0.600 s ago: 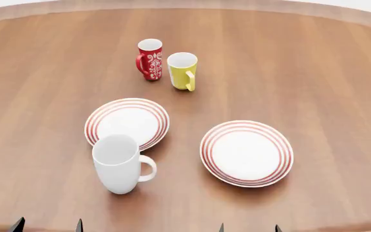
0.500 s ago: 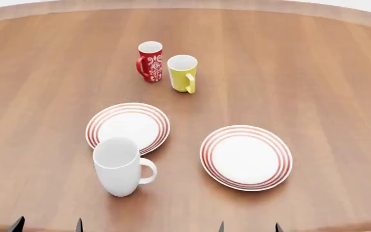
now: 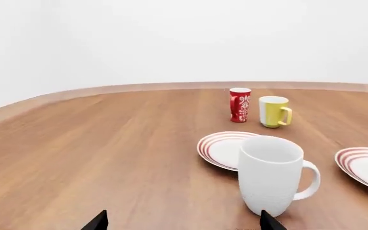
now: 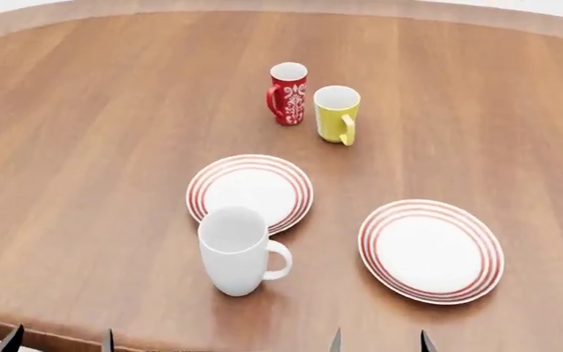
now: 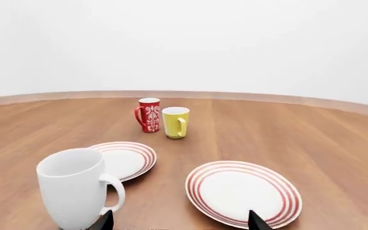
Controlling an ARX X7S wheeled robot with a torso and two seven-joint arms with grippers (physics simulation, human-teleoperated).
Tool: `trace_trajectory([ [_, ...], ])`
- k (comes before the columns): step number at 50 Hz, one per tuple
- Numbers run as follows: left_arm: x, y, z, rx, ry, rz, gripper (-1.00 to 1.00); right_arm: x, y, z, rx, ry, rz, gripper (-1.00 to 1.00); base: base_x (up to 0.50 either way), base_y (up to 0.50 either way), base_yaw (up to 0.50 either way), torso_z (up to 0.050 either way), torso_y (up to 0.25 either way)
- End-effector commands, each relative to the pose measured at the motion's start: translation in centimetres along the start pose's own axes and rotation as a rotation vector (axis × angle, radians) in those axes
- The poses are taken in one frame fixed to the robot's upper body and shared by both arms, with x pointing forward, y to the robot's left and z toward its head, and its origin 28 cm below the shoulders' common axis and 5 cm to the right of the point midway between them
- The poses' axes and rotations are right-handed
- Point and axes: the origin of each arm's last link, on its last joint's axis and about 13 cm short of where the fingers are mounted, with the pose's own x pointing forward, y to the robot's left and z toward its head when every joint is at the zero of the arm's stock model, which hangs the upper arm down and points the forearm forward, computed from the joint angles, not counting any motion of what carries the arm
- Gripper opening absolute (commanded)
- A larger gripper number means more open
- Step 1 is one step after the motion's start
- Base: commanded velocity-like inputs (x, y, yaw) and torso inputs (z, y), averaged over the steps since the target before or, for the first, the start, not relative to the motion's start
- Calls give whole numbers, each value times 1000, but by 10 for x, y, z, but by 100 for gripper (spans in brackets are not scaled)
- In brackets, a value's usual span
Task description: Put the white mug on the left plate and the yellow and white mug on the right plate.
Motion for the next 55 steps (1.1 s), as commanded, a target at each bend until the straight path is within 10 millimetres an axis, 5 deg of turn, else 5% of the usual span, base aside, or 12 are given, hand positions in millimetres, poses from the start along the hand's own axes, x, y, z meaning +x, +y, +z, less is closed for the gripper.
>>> trace_trajectory([
  [1,-2,2,3,9,-1,11,100,-2,2,-2,-17,8,28,100,0,0,500,0,0],
  [34,-5,-1,10,5,-13,-11,100,-4,3,2,-45,-19,64,100,0,0,500,0,0],
  [39,-5,-1,10,5,-12,-9,100,-5,1,4,97,-15,86,100,27,-81,0,0,0],
  [55,-6,0,13,2,-22,-6,100,-5,-2,8,87,-61,83,100,156,-475,0,0,0],
])
